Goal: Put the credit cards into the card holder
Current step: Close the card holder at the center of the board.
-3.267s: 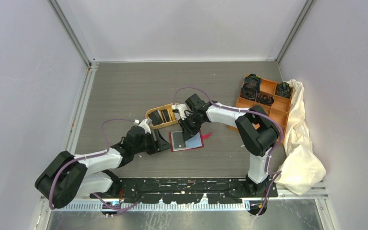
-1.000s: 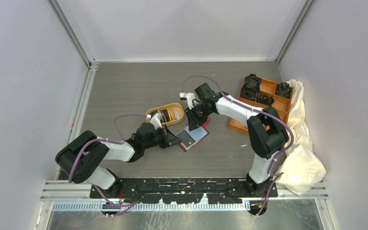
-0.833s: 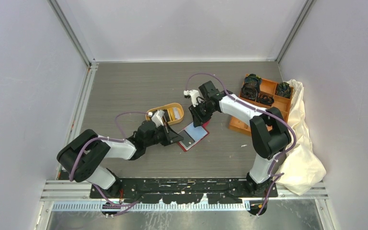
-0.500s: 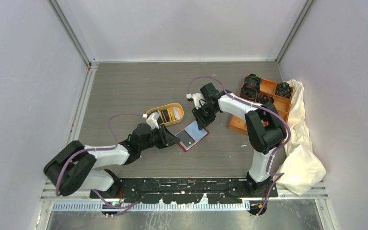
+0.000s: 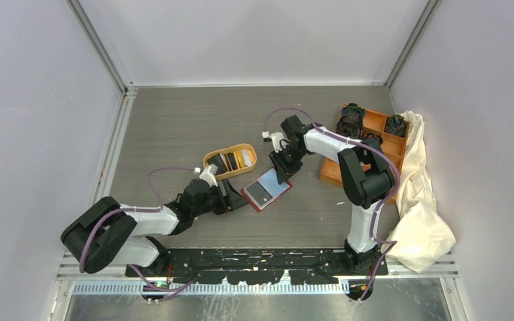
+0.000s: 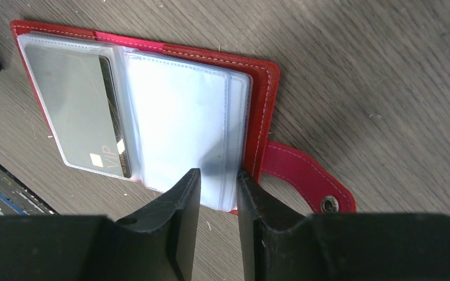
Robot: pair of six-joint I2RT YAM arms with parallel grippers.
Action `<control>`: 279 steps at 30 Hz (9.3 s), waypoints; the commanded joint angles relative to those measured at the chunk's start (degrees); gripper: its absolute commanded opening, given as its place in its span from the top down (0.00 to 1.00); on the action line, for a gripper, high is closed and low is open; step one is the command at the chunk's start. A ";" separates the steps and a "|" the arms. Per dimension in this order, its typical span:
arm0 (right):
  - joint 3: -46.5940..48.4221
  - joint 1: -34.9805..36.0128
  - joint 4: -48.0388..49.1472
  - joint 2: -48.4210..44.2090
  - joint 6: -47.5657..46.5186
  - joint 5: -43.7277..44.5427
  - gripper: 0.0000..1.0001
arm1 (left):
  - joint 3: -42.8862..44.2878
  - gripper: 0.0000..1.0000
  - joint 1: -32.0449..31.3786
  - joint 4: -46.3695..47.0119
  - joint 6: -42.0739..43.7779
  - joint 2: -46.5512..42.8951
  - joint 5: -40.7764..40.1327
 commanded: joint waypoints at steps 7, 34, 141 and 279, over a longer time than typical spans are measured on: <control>1.82 0.08 -1.82 0.55 0.47 -2.57 0.65 | 1.36 0.34 -0.43 7.95 -2.71 7.58 -2.84; 2.04 0.08 -2.27 0.45 1.34 -4.07 0.66 | 5.89 0.50 -2.27 28.44 -4.69 17.24 0.89; -4.42 6.54 -1.85 -5.19 -20.87 -2.93 0.74 | 7.20 0.58 -0.65 17.43 47.01 6.29 9.93; 5.66 -3.34 -5.11 4.54 -3.25 -23.30 0.73 | 6.57 1.00 -9.21 0.77 0.16 12.54 -11.50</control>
